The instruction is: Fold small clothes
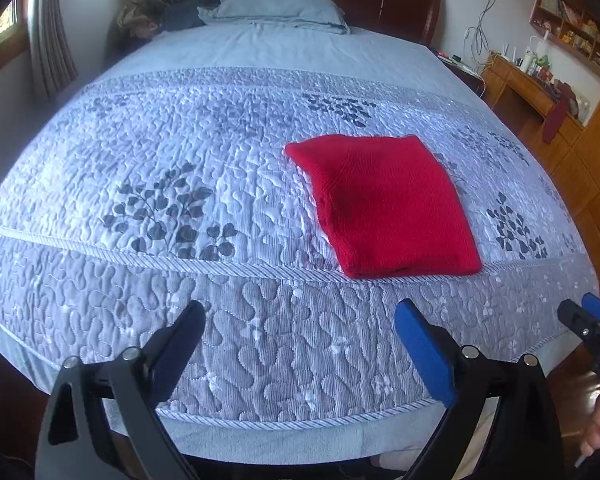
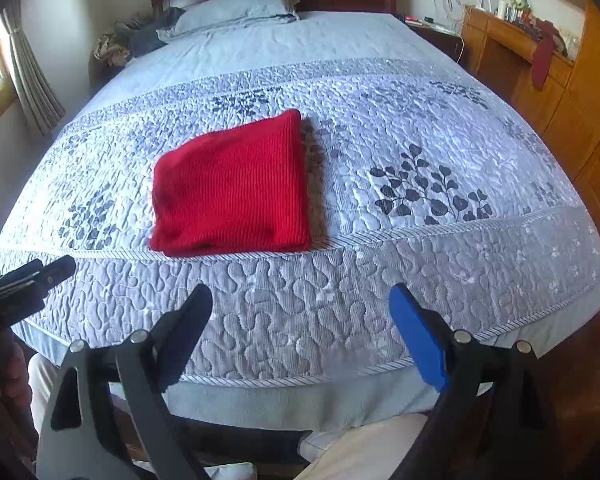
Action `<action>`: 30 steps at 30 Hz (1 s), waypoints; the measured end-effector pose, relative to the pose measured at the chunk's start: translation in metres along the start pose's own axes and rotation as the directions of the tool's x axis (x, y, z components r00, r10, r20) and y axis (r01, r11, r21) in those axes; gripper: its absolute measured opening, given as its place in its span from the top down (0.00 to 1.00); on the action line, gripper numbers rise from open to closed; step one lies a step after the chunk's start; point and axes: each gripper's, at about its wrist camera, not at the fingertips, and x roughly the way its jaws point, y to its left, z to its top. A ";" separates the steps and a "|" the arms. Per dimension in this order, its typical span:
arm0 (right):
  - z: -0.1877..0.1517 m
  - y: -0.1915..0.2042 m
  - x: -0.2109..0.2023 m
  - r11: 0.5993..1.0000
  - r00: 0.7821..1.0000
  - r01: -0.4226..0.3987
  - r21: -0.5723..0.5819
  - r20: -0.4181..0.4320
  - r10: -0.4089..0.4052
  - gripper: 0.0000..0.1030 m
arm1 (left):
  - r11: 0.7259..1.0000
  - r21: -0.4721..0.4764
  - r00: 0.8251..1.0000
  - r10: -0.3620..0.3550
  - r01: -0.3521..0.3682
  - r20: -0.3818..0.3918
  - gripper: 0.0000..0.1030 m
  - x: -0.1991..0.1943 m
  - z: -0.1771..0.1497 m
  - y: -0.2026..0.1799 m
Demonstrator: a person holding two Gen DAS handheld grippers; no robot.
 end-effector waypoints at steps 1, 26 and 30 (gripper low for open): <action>-0.001 0.000 -0.003 1.000 1.000 0.001 -0.001 0.005 -0.001 0.13 | 1.000 0.005 1.000 0.003 -0.003 0.003 0.07 -0.002 -0.001 -0.002; -0.007 0.010 -0.032 0.999 0.998 -0.046 -0.025 0.047 0.047 0.12 | 0.999 0.048 1.000 -0.003 0.003 0.012 0.07 -0.018 -0.012 -0.026; -0.007 0.009 -0.031 0.999 0.998 -0.042 -0.025 0.045 0.043 0.12 | 0.999 0.051 1.000 0.000 -0.001 0.013 0.07 -0.018 -0.012 -0.026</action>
